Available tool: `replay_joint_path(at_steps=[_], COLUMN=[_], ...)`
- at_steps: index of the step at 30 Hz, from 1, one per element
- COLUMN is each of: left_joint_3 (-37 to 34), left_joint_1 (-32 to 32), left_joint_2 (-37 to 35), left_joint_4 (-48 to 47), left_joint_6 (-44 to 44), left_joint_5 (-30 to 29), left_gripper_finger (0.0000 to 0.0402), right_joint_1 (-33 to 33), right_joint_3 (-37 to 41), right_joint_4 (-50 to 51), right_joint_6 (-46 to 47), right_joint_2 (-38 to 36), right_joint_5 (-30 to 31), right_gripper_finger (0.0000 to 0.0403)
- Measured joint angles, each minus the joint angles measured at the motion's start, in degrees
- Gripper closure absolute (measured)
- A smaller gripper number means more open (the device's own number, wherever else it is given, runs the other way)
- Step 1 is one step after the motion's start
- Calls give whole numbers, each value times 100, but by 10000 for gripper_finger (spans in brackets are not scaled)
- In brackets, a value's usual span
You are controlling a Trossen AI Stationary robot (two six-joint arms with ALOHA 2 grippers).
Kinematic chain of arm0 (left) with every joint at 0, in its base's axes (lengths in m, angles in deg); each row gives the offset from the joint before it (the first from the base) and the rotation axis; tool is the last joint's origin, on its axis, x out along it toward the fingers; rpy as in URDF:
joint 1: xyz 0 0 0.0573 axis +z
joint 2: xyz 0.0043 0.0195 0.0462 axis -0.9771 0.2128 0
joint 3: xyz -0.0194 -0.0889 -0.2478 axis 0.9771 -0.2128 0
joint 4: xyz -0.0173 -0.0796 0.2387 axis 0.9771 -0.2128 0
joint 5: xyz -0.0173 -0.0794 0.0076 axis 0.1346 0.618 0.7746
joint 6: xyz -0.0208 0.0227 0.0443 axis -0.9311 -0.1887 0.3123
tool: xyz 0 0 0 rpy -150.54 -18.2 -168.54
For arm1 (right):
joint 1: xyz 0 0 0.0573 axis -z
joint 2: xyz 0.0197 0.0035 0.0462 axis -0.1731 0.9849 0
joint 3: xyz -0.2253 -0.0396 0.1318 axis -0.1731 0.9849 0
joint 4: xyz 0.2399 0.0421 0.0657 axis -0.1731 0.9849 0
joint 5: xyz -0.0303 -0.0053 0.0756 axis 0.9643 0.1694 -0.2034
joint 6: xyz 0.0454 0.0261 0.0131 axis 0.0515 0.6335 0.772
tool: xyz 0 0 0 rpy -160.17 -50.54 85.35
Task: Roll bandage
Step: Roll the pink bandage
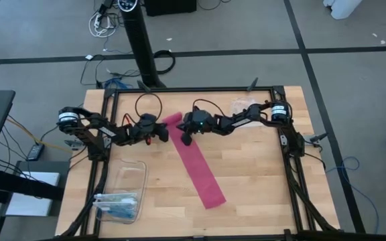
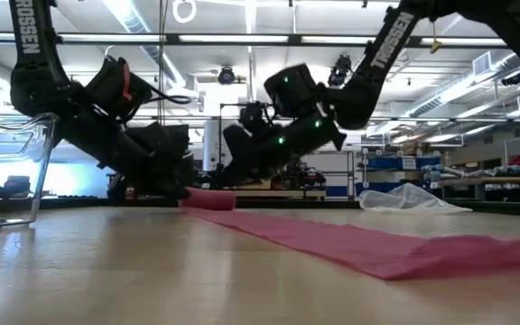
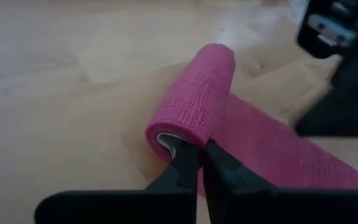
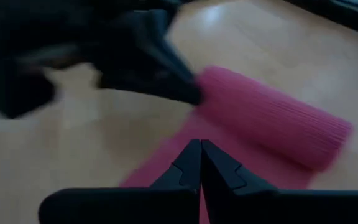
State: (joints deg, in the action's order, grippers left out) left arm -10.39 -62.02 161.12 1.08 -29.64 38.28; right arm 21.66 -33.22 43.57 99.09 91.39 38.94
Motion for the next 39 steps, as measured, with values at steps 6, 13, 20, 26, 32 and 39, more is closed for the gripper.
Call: replay_joint_path(at_steps=[6, 13, 20, 26, 32, 39], left_joint_3=[-2, -4, -4, -2, -2, -2], left_joint_1=[-115, -297, -398, -548, -635, -754], left_joint_2=[0, -7, -11, -13, -13, 4], left_joint_4=[413, 1035, 1165, 1221, 1265, 1257], left_joint_6=[1107, 2344, 2636, 2678, 2744, 2626], left_joint_5=[-148, -168, -50, 22, 14, -29], left_gripper_finger=[392, 393, 393, 393, 393, 394], right_joint_1=[-450, -1397, -2581, -3509, -4273, -4473], right_joint_3=[-2, -2, 784, 1106, 1106, 1106], right_joint_4=[1527, 4236, 4822, 3970, 3807, 3718], right_joint_6=[-934, -2082, -1651, 29, 456, 713], right_joint_2=[-905, -2259, -3109, -2835, -2385, -2041], right_joint_5=[-17, -38, -375, -1295, -670, 218], right_gripper_finger=[401, 401, 401, 388, 344, 296])
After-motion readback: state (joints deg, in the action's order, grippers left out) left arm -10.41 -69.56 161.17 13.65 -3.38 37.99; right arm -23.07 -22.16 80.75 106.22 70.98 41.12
